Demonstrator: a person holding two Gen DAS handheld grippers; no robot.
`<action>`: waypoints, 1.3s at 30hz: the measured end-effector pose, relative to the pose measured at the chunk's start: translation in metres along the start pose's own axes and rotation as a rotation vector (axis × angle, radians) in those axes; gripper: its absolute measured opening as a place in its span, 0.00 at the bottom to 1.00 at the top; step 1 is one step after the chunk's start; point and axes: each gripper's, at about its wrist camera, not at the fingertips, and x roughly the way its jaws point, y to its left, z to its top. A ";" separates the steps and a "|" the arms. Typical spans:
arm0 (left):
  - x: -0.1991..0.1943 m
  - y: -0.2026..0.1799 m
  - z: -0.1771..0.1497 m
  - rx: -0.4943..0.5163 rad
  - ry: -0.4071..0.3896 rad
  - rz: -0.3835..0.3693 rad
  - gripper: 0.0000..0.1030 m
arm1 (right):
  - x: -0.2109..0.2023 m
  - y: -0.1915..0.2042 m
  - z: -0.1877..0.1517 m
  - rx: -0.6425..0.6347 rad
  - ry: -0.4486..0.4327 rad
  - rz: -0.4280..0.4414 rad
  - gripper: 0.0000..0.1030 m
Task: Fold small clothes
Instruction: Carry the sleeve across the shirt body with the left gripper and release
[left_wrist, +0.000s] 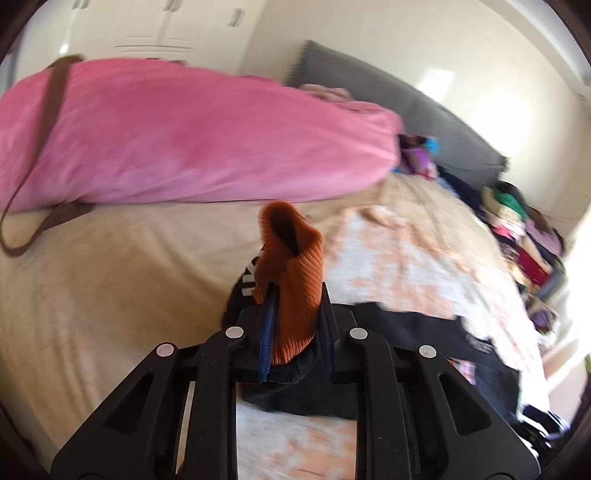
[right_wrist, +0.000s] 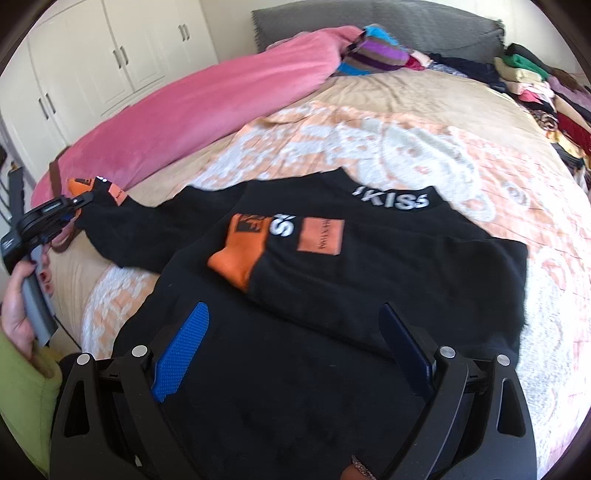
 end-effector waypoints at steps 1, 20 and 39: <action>-0.002 -0.008 0.000 0.010 -0.003 -0.015 0.11 | -0.004 -0.005 0.000 0.009 -0.008 -0.006 0.90; -0.008 -0.186 -0.046 0.195 0.142 -0.272 0.10 | -0.071 -0.098 -0.001 0.186 -0.158 -0.070 0.90; 0.034 -0.292 -0.125 0.342 0.331 -0.334 0.10 | -0.085 -0.163 -0.010 0.341 -0.197 -0.071 0.90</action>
